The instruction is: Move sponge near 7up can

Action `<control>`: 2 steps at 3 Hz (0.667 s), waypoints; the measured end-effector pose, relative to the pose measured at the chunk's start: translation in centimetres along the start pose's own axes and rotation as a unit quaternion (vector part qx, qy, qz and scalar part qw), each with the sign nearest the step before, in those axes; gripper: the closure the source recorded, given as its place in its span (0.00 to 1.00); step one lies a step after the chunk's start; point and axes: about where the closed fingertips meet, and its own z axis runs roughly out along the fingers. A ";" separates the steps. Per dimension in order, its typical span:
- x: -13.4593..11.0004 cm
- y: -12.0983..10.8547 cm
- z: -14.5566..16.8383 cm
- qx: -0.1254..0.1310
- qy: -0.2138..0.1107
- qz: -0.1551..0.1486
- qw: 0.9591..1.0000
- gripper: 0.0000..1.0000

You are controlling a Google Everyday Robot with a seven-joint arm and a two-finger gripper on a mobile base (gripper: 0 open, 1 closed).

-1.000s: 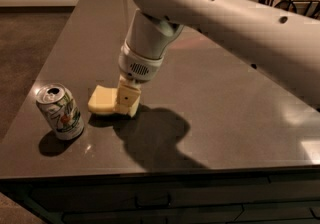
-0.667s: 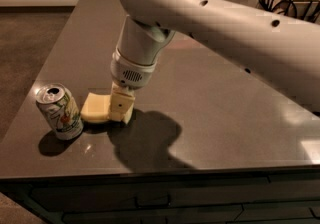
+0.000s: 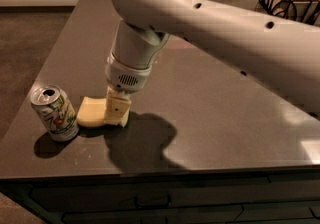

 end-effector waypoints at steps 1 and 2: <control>-0.1 0.1 0.0 0.000 0.000 -0.001 1.000 0.12; -0.1 0.1 0.1 0.000 0.001 -0.002 1.000 0.00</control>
Offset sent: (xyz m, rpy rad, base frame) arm -0.0008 0.0007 0.0000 -0.0007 -0.0008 0.0019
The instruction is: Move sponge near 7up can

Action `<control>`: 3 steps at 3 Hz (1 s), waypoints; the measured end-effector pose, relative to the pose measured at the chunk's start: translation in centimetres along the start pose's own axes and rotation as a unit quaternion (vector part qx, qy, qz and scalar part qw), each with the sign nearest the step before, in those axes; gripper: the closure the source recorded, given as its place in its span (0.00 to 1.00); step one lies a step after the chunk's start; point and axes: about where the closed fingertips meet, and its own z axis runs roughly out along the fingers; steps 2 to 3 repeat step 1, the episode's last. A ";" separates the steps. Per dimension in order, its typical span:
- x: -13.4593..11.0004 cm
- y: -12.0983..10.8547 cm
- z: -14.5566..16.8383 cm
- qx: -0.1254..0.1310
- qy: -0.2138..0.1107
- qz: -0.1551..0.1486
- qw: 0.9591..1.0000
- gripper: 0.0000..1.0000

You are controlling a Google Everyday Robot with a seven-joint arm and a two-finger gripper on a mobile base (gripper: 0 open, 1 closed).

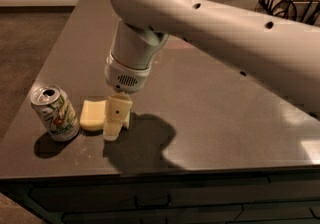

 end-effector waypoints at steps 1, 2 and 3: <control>0.0 0.0 0.0 0.000 0.000 0.000 1.000 0.00; 0.0 0.0 0.0 0.000 0.000 0.000 1.000 0.00; 0.0 0.0 0.0 0.000 0.000 0.000 1.000 0.00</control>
Offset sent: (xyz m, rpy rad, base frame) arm 0.0000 0.0000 0.0000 0.0000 0.0000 0.0000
